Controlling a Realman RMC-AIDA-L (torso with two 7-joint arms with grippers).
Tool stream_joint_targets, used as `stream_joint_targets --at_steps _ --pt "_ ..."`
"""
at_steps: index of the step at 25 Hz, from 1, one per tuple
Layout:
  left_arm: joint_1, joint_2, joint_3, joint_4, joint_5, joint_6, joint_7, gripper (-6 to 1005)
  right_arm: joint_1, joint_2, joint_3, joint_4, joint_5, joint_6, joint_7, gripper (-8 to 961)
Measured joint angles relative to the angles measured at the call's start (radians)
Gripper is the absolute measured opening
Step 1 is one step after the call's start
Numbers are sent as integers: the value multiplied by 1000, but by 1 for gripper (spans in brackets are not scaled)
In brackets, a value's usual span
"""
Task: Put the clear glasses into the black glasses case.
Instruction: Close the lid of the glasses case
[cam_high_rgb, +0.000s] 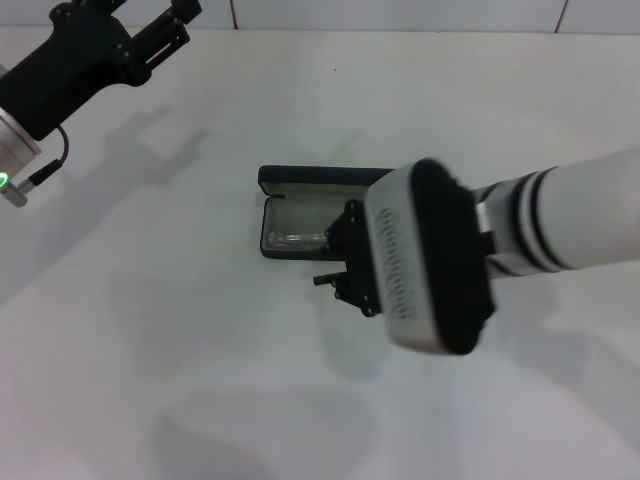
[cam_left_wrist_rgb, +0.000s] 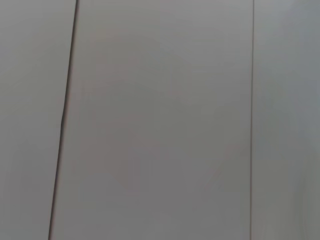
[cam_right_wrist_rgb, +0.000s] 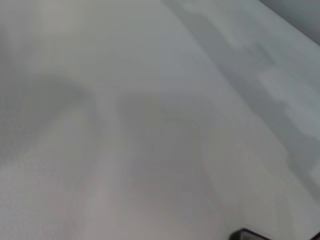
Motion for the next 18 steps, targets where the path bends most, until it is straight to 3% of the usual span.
stream_joint_targets --at_steps 6,12,18 --pt "-6 1 12 -2 9 -14 1 699 -57 1 298 14 351 -229 -201 195" --pt "-6 1 58 -2 18 -74 -5 699 -57 -2 640 283 645 -402 -364 196" --pt "-32 2 189 2 21 -215 -45 699 -46 -12 1006 573 768 -511 -428 239"
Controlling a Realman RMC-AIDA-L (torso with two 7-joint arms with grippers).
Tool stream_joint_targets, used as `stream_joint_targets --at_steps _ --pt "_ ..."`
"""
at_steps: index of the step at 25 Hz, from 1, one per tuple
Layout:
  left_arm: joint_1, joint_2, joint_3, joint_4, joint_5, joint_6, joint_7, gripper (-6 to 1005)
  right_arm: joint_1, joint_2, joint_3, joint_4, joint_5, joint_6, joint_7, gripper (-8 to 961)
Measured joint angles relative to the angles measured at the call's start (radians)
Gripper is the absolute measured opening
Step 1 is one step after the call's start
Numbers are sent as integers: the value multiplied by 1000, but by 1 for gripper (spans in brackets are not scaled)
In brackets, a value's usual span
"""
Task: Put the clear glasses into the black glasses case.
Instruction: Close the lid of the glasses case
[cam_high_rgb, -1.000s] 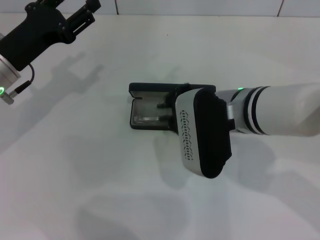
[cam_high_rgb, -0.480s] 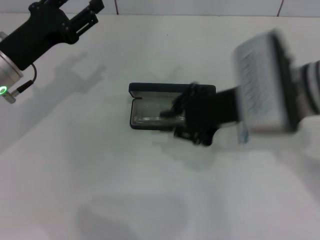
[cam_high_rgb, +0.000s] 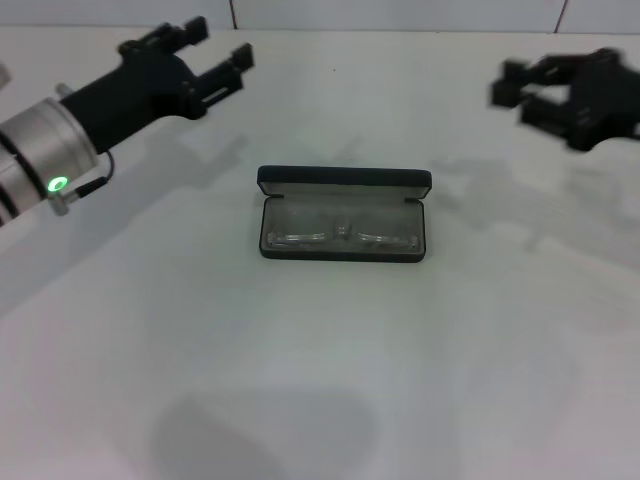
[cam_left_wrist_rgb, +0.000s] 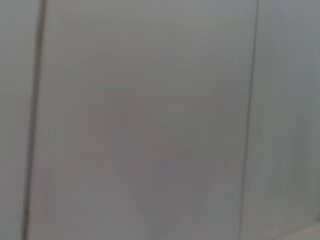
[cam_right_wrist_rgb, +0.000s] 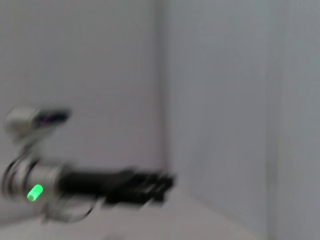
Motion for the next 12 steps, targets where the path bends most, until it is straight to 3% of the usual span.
stream_joint_targets --at_steps 4,10,12 --pt "-34 0 71 4 22 -60 -33 699 -1 1 152 94 5 -56 -77 297" --pt "-110 0 188 20 126 -131 -165 699 -17 11 172 158 54 -67 -166 546" --pt "-130 -2 208 34 188 -154 -228 699 -17 10 176 176 59 -67 -180 571"
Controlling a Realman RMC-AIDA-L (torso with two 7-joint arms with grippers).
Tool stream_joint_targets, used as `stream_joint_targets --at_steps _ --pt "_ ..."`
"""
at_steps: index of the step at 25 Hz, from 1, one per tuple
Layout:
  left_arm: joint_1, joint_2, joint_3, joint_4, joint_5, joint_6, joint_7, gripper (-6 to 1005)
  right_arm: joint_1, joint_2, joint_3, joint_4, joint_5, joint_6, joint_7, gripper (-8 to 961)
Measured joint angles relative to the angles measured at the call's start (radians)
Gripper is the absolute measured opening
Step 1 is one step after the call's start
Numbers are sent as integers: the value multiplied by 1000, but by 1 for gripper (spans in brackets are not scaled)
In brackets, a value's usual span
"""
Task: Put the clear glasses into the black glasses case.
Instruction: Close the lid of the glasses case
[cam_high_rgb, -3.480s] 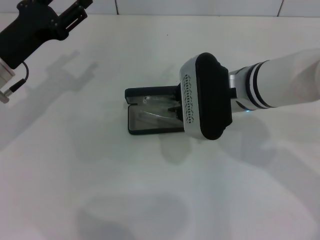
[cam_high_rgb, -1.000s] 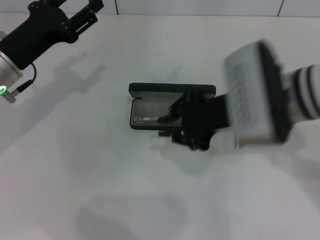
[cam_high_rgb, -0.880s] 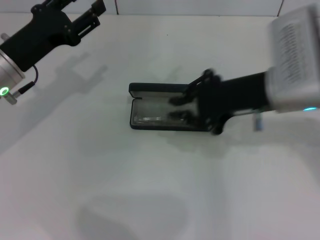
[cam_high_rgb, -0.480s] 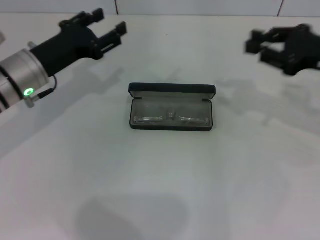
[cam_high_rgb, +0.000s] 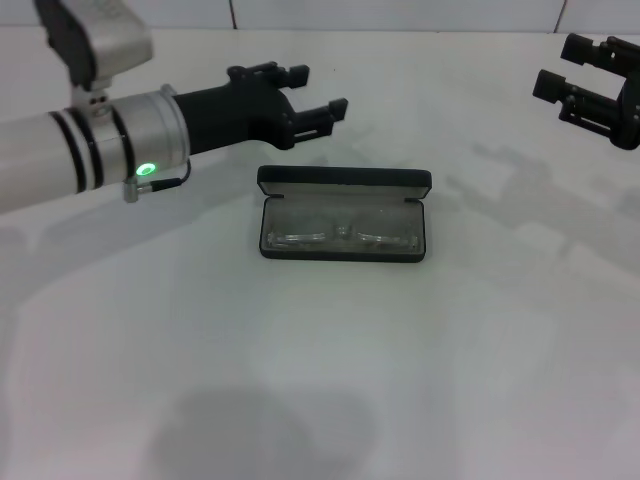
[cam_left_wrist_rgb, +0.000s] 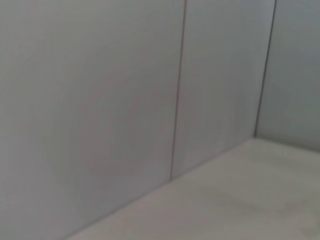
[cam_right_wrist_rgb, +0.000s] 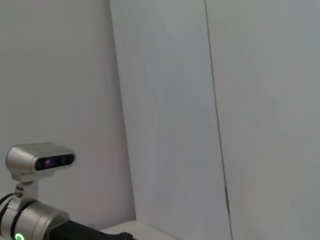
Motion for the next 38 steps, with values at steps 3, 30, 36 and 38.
stream_joint_targets --at_steps 3,30,36,38 --pt "-24 -4 35 9 52 -50 -66 699 0 0 2 12 0 0 -12 609" --pt "3 -5 224 12 57 -141 -75 698 14 1 -3 38 -5 -1 -64 622" --pt "9 -6 223 12 57 -122 -72 698 16 0 -3 43 -5 0 -84 623" --pt "9 -7 223 12 57 -111 -68 698 16 1 -3 49 -5 0 -91 623"
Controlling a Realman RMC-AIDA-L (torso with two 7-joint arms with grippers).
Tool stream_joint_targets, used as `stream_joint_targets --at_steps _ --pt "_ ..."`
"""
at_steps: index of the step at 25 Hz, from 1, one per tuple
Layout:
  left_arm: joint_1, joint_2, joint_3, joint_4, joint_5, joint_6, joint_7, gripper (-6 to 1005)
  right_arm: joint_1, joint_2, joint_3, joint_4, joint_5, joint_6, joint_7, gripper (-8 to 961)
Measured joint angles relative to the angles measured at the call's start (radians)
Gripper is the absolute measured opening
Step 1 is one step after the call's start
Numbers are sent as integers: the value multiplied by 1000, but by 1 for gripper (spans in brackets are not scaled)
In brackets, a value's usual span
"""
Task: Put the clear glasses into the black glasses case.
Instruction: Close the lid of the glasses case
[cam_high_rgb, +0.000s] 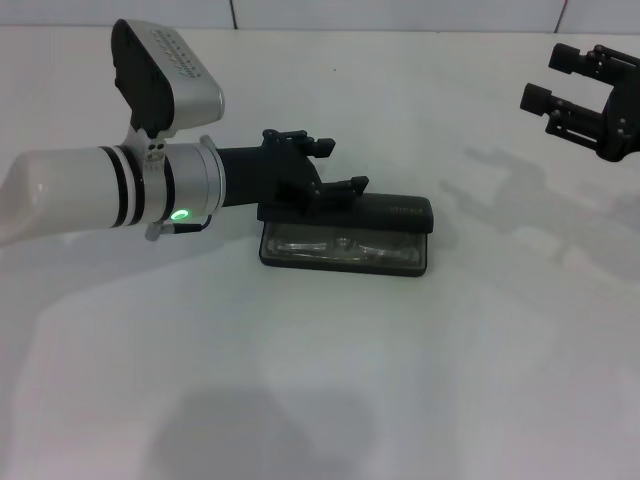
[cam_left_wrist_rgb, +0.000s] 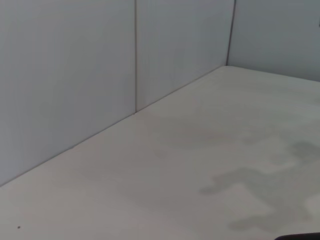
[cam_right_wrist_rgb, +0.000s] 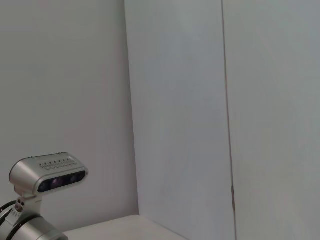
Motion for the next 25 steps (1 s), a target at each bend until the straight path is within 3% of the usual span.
stream_joint_targets --at_steps 25 --pt "67 -4 1 0 -74 9 162 701 -1 0 -1 24 6 -9 -24 623"
